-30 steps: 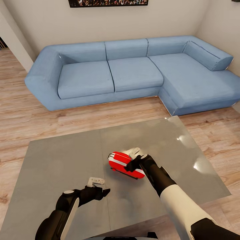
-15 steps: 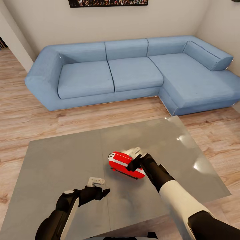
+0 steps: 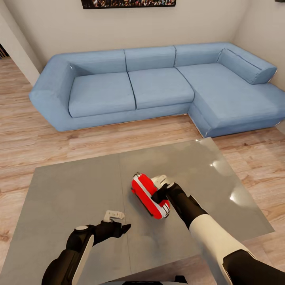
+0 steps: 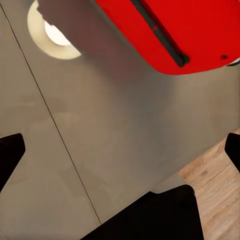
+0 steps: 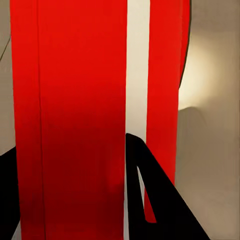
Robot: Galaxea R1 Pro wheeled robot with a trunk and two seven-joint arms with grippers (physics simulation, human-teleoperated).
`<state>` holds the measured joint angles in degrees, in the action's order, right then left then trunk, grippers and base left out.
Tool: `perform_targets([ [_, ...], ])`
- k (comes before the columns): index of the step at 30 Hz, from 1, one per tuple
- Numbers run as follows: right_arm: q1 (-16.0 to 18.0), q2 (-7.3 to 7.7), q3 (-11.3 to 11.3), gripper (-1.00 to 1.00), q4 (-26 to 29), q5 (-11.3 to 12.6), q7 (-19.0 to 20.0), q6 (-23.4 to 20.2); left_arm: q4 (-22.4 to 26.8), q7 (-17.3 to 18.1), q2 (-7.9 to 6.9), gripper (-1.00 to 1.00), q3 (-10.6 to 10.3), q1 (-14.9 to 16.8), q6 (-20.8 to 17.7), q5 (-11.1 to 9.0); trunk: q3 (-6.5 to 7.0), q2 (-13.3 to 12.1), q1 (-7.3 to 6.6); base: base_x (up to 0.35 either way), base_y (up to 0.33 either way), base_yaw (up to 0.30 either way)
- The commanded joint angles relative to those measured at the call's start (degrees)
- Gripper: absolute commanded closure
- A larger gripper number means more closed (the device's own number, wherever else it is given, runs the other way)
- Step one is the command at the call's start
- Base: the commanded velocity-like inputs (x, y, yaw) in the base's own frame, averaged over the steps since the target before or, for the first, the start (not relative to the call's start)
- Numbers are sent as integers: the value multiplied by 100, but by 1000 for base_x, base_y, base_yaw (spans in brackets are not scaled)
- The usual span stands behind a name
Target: Turn on the radio receiver that's on the table in the living room.
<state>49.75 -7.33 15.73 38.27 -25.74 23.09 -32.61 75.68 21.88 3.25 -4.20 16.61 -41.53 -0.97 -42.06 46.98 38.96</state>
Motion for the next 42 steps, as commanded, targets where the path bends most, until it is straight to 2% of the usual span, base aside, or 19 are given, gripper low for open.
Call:
perform_targets([
  [1,-1,1,1,100,-13,-2,-3,8,0,0,0,-100,-1,0,2,0,0,0,0,0,0,0],
  [10,-1,16,5,100,81,-34,-88,24,0,0,0,-100,-2,0,2,0,0,0,0,0,0,0],
  [13,-1,35,21,100,457,-141,-50,-46,0,0,0,-100,-2,0,4,0,0,0,0,0,0,0],
  [14,-1,256,44,100,3022,-388,627,-1422,0,0,0,-100,-1,0,1,0,0,0,0,0,0,0],
  [21,-1,306,44,100,3269,-396,707,-1606,1,0,0,-100,-2,0,2,0,0,0,0,0,0,0],
  [35,-16,317,51,100,3449,-395,718,-1622,8,6,0,-100,-2,0,-3,0,0,0,0,0,0,0],
  [38,-37,391,52,100,3523,-407,712,-1612,24,12,0,-100,-2,0,-5,-4,0,0,0,0,0,0],
  [42,-128,675,52,100,4516,-427,688,-1560,178,30,-8,-100,-2,0,-62,-35,0,0,0,0,0,0],
])
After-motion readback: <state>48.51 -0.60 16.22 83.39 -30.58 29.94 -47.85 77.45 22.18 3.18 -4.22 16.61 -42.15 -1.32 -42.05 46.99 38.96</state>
